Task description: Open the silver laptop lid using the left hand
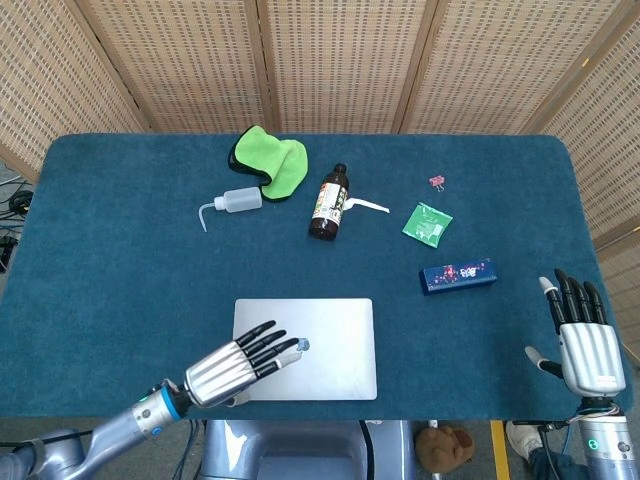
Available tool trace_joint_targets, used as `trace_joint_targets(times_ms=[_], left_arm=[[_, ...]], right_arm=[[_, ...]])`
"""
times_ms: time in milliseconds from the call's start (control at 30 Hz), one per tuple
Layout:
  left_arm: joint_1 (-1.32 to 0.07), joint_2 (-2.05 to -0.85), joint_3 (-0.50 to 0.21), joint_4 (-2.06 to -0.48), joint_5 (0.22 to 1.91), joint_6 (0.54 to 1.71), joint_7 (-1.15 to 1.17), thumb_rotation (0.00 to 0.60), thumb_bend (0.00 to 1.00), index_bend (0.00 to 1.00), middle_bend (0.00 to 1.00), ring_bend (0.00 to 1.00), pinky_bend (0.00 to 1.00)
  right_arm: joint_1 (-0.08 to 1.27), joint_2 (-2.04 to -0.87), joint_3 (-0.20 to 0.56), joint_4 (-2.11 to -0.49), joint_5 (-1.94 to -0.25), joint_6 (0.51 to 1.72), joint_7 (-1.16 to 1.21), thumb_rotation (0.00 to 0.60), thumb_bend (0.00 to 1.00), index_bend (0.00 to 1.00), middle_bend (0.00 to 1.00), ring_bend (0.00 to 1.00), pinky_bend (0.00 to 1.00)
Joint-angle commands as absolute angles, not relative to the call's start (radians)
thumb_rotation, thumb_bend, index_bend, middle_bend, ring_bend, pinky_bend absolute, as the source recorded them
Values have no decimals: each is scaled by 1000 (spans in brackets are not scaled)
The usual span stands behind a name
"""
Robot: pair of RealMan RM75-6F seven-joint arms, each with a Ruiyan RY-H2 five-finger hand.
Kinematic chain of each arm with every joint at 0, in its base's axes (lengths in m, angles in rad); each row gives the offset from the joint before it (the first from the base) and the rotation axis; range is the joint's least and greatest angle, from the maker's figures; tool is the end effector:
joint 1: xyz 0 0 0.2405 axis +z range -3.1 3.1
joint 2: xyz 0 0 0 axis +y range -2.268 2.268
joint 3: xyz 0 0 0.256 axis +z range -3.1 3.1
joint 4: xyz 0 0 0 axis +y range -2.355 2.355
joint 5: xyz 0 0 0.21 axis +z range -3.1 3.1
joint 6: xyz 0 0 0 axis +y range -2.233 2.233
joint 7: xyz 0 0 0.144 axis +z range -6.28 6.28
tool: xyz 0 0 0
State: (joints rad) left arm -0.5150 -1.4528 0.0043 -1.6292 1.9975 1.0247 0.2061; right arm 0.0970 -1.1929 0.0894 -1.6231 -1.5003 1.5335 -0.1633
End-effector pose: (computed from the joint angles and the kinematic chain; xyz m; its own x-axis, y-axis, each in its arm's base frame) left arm -0.1372 0.2050 -0.0172 0.5759 0.1128 0.8097 0.4796 -0.8487 -0.2229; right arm -0.2942 -0.1916 0.1469 0.4606 0.0857 0.8835 -0.8862 -0.0128 0.4632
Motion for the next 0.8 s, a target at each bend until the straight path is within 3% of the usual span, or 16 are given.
trace_joint_targets(times_ms=[33,433,800], left_arm=[[-541,-1526,8,-1590,1952,981,219,600,0,0,0,0,0],[-595,-1703,-8,-1531,1811,838,355,600,0,0,0,0,0],[-618,-1777,-24,-1499,1725,807,480,600,0,0,0,0,0]], right_arm=[[97,-1191,89,-1625,-1500,1531,-157,600,0,0,0,0,0],[96,-1171,96,-1628,-1486,1519,-104,600,0,0,0,0,0],[98,-1165,99,-1624,-1480,1507,-75,600,0,0,0,0,0]])
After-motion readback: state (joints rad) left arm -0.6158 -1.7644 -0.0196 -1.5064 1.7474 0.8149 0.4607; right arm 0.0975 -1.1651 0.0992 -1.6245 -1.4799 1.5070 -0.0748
